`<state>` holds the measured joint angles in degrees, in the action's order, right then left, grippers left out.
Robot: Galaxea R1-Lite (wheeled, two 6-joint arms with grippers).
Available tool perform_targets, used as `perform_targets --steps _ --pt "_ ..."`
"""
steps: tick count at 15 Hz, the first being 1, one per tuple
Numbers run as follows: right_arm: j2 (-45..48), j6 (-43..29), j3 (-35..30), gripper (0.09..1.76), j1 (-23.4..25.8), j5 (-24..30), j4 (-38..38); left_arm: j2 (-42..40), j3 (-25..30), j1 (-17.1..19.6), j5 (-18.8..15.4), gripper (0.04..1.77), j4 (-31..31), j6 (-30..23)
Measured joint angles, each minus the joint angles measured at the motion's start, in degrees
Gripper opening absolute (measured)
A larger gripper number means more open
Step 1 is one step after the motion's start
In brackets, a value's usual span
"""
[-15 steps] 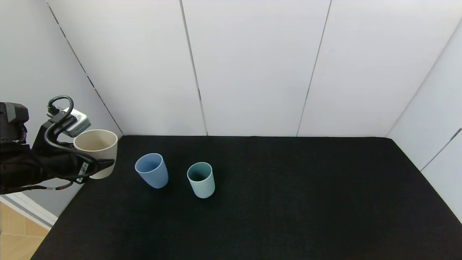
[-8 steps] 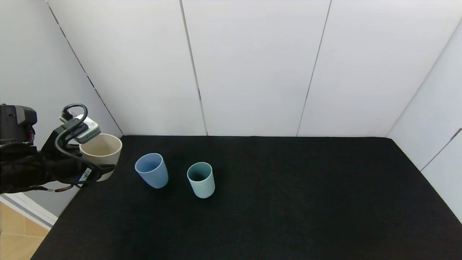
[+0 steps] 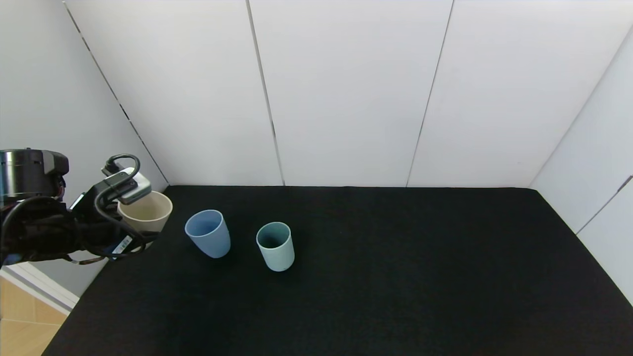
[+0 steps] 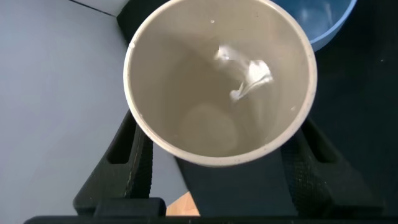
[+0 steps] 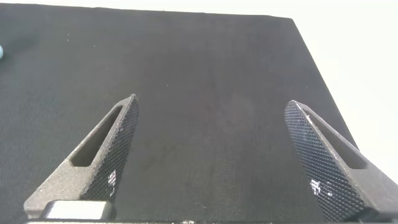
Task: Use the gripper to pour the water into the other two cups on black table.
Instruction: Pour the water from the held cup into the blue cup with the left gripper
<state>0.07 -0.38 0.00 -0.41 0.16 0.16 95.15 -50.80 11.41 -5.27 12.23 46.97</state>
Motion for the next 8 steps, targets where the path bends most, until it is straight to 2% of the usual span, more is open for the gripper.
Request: perform_targets --steps 5,8 --pt "0.0 -0.02 0.0 1.71 0.0 0.0 0.02 1.16 -2.51 -0.63 0.91 1.2 -3.8 2.5" --pt "0.0 -0.02 0.0 1.71 0.0 0.0 0.0 1.68 -4.33 -1.68 2.88 1.19 -5.86 3.68"
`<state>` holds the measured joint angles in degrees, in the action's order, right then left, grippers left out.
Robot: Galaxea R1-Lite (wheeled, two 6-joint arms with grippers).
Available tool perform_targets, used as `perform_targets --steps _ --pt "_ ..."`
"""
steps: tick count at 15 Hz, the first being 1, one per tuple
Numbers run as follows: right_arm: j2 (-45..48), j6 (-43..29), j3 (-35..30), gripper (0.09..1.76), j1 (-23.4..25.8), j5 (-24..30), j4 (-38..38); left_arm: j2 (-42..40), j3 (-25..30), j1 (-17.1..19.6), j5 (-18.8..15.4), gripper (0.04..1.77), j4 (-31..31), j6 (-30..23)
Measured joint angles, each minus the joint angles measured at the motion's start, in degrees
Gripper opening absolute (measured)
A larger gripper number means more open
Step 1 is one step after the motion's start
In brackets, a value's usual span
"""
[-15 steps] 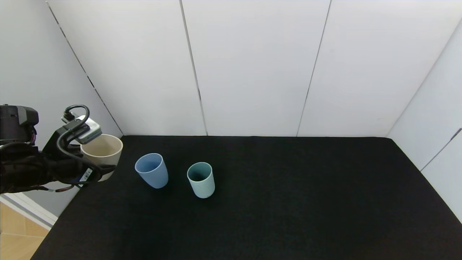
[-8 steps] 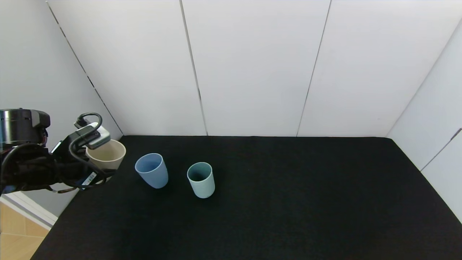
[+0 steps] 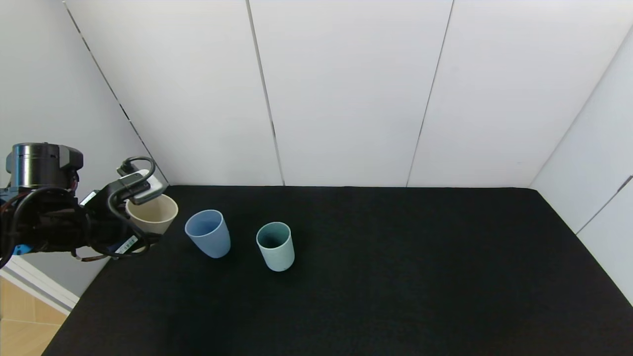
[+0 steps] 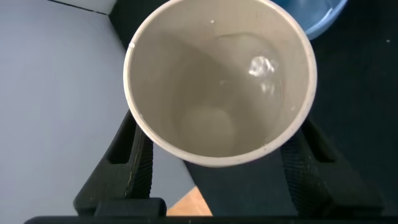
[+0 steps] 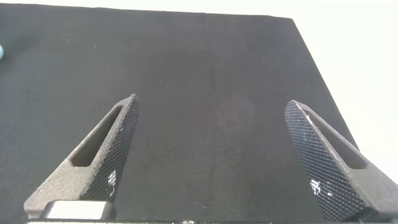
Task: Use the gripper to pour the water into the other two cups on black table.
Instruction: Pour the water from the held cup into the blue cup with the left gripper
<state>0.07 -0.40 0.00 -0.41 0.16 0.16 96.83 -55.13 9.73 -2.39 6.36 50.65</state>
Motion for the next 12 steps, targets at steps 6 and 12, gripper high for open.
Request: perform_targets --steps 6,12 --pt "0.0 0.02 0.0 1.71 0.0 0.0 0.02 2.36 -2.61 -0.94 4.4 1.19 -0.09 5.07" --pt "0.0 0.02 0.0 1.71 0.0 0.0 0.02 4.83 -4.19 -2.57 7.9 1.19 -0.09 8.13"
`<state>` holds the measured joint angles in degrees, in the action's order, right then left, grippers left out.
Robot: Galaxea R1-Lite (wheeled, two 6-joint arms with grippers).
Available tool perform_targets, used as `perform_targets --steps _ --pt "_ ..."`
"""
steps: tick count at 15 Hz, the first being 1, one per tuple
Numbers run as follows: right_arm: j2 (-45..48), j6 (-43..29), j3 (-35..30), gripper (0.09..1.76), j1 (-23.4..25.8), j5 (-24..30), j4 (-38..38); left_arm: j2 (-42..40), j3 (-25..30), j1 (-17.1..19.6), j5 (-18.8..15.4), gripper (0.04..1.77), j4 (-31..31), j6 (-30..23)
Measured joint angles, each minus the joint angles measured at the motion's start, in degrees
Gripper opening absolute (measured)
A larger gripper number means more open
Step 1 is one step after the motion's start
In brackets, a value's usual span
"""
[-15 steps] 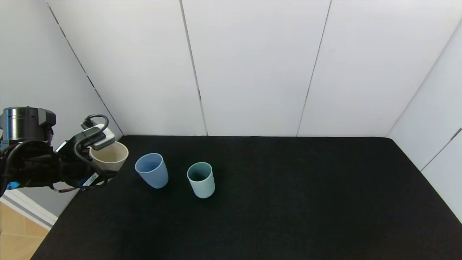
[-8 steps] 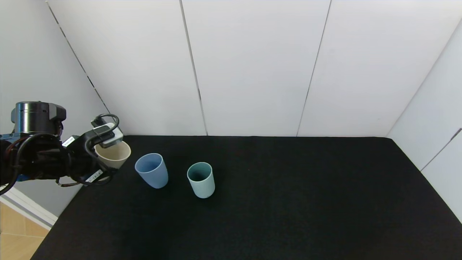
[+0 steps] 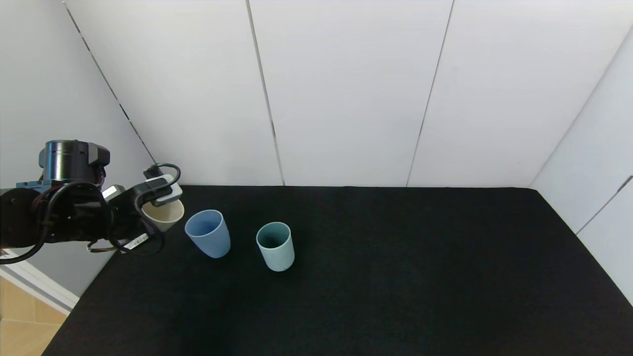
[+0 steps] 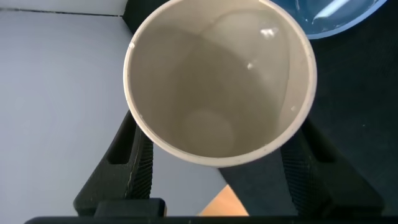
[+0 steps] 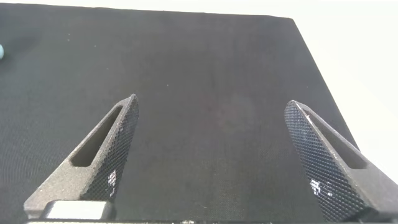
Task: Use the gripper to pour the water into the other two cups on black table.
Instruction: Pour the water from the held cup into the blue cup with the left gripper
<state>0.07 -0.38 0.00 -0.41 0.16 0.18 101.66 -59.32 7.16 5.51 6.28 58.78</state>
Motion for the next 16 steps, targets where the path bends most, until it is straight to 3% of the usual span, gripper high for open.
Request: perform_targets --steps 9,16 --pt "0.0 0.0 0.0 1.71 0.0 0.0 0.0 1.57 -1.82 -3.44 7.05 1.19 0.0 6.57" --pt "0.0 -0.02 0.0 1.71 0.0 0.0 0.0 2.32 -2.67 -5.45 9.86 1.19 0.05 8.96"
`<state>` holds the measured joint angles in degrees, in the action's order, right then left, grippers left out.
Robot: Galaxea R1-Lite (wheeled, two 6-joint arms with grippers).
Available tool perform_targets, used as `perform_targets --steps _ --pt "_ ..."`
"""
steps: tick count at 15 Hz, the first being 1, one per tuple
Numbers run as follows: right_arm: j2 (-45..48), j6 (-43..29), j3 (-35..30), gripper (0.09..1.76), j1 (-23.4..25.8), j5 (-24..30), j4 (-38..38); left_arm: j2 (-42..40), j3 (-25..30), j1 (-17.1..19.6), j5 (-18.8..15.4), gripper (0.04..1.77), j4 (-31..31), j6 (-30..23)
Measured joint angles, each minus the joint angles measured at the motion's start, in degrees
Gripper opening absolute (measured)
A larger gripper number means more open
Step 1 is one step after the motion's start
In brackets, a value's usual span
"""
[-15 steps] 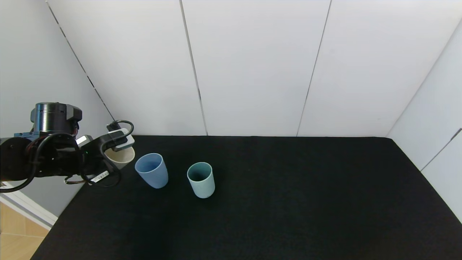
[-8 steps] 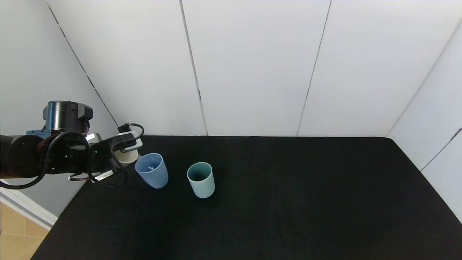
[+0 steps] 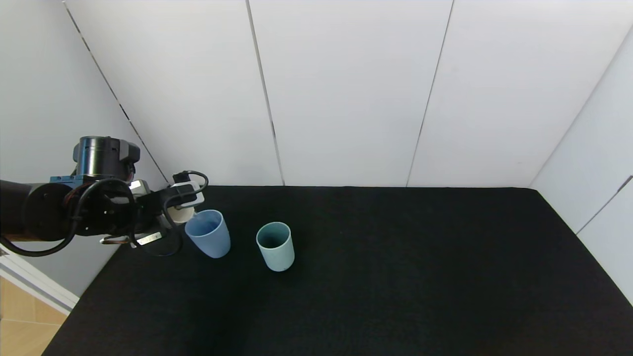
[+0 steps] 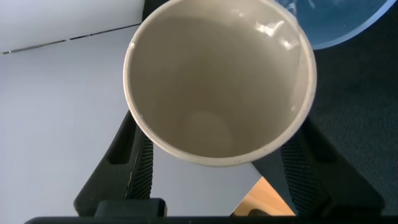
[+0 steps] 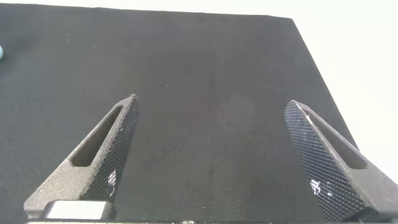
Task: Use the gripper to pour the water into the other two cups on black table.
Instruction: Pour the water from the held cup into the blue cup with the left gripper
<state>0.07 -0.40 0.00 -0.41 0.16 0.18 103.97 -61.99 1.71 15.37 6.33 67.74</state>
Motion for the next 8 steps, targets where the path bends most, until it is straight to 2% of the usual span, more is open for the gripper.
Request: perform_targets --steps 8 --pt "0.0 0.02 0.0 1.71 0.0 0.0 0.0 -0.33 -0.07 -0.33 -0.13 1.19 0.11 -0.13"
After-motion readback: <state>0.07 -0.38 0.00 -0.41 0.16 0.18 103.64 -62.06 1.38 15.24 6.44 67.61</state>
